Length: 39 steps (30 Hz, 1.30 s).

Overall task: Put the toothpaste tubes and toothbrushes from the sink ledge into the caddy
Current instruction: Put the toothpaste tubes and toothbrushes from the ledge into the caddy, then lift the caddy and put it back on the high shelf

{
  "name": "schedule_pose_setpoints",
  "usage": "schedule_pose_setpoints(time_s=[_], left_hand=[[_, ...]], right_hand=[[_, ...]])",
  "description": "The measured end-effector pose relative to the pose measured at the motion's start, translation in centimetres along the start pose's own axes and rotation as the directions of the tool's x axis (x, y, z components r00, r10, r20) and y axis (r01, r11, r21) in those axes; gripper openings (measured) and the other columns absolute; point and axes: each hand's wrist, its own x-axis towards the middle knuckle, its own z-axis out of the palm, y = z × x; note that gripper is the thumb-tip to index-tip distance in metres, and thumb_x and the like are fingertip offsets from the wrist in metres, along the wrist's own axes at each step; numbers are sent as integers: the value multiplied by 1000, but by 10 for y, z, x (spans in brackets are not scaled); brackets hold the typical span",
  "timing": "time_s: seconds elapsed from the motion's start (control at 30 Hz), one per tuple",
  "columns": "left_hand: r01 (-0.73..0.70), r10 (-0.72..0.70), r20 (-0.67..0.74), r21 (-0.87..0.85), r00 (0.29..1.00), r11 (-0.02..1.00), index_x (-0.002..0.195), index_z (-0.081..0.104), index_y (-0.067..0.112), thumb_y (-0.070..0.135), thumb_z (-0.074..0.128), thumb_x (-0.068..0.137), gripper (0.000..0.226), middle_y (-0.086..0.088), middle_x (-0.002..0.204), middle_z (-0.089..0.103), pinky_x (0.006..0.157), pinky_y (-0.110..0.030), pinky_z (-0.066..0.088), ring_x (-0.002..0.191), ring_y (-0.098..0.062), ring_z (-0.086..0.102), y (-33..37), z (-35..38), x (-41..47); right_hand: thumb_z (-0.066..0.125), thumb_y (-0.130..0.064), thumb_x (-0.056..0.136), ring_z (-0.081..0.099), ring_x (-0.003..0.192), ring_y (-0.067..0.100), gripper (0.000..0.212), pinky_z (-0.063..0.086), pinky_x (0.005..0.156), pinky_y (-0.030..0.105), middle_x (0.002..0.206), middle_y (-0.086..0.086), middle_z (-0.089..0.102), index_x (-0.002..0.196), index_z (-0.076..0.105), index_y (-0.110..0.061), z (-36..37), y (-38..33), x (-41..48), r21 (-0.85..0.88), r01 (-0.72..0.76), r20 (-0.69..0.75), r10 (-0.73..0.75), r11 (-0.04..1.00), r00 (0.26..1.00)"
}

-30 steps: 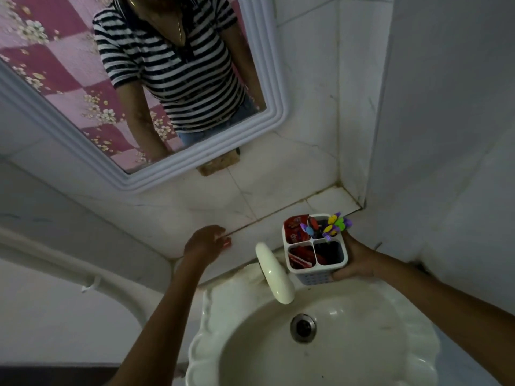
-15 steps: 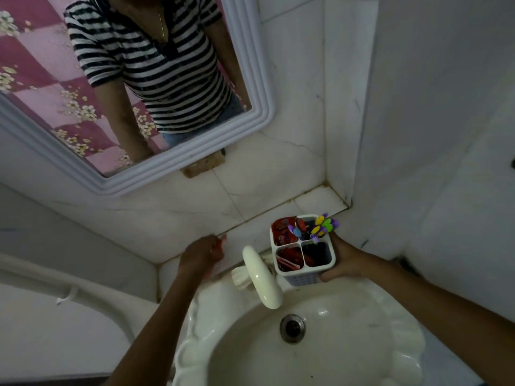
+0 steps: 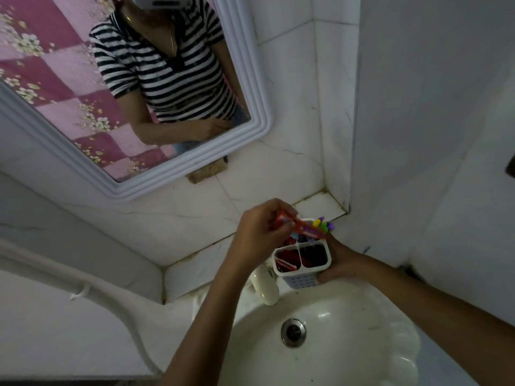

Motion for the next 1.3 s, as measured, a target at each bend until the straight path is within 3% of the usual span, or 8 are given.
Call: schedule_pose_setpoints(time_s=[0.17,0.5,0.67,0.8,0.97,1.1,1.2,1.3], left_hand=[[-19,15,21,191,1000,981,101,71,25,15,64,84,20,10,93,74,75,-34,58,84,-11,69,11,19,-14],[17,-36,32,464,999,886,113,68,22,16,58,88,27,-3,103,75,82,-38,57,95,-24,69,7,33,-17],[65,-47,-54,396,997,916,116,67,27,30,64,84,32,5,107,75,83,-38,58,98,-15,70,-7,34,-22],[100,-20,-213,372,977,923,114,67,28,39,62,90,27,9,114,71,84,-32,55,101,-9,66,-21,14,-31],[179,-163,-131,118,978,977,124,65,26,46,53,95,38,5,125,69,93,-30,53,110,-8,64,-6,-16,-28],[-8,-14,-165,-132,986,991,131,60,29,37,49,99,35,10,125,67,102,-30,50,116,-3,61,50,-44,-19],[-202,140,-279,-209,950,957,130,56,34,29,48,100,32,14,121,66,92,-17,51,113,3,61,104,-84,-12],[-362,275,-314,-262,908,895,135,55,17,21,49,99,37,5,127,66,96,-26,54,116,-6,63,160,-138,-7]], right_hand=[[86,2,54,53,114,4,109,49,81,10,122,-9,51,135,18,-23,-3,-9,-5,-46,-16,10,16,999,1000],[80,15,58,50,98,-8,106,47,71,1,112,-13,49,138,15,-12,0,-14,-4,-48,-19,1,19,999,1000],[82,16,51,55,98,-19,105,46,74,1,112,-14,52,134,26,-13,4,-14,-9,3,45,-75,-45,999,996],[85,6,40,62,110,17,101,54,77,16,115,-1,61,122,37,-27,5,-12,-20,114,74,-206,-49,991,977],[95,-19,33,62,113,14,102,53,94,41,119,-4,65,119,45,-41,-22,-67,-35,159,242,-319,-182,957,930],[96,-18,37,61,115,22,106,51,96,56,123,6,65,128,44,-27,-53,-155,-35,57,373,-393,-323,926,861],[95,-21,34,62,110,19,99,55,91,51,119,1,66,122,50,-27,-74,-234,-48,15,474,-468,-413,880,781],[93,-29,37,64,107,20,91,57,85,46,120,5,66,120,55,-23,-95,-322,-66,1,596,-503,-515,803,695]])
